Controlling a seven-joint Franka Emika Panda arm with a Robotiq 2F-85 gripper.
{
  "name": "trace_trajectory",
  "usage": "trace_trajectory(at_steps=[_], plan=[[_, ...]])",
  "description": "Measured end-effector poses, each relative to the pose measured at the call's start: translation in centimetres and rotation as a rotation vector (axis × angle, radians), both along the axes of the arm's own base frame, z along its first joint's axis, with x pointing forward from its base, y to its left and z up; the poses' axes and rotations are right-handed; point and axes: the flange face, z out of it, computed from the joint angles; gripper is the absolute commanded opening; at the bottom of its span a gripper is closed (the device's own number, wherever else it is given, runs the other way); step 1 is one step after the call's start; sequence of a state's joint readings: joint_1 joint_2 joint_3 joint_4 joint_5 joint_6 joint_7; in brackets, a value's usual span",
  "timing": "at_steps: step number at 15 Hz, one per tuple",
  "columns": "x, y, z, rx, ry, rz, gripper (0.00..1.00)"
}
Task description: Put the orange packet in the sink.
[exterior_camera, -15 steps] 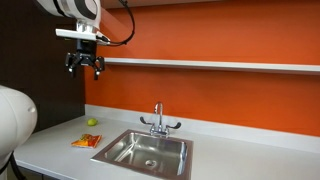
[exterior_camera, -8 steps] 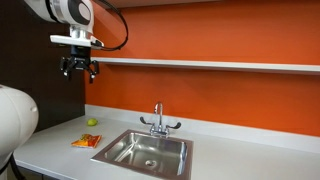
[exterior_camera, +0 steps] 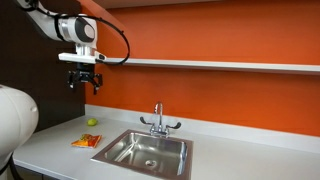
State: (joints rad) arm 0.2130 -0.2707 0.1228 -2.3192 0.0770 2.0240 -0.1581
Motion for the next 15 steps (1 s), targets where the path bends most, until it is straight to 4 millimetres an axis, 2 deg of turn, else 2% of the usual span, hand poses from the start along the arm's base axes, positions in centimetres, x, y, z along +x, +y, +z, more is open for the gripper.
trace_trajectory(at_steps=[8, 15], plan=[[3.6, 0.8, -8.0, 0.002, 0.003, 0.001, 1.00], [5.2, 1.1, -14.5, -0.003, 0.042, 0.001, 1.00]])
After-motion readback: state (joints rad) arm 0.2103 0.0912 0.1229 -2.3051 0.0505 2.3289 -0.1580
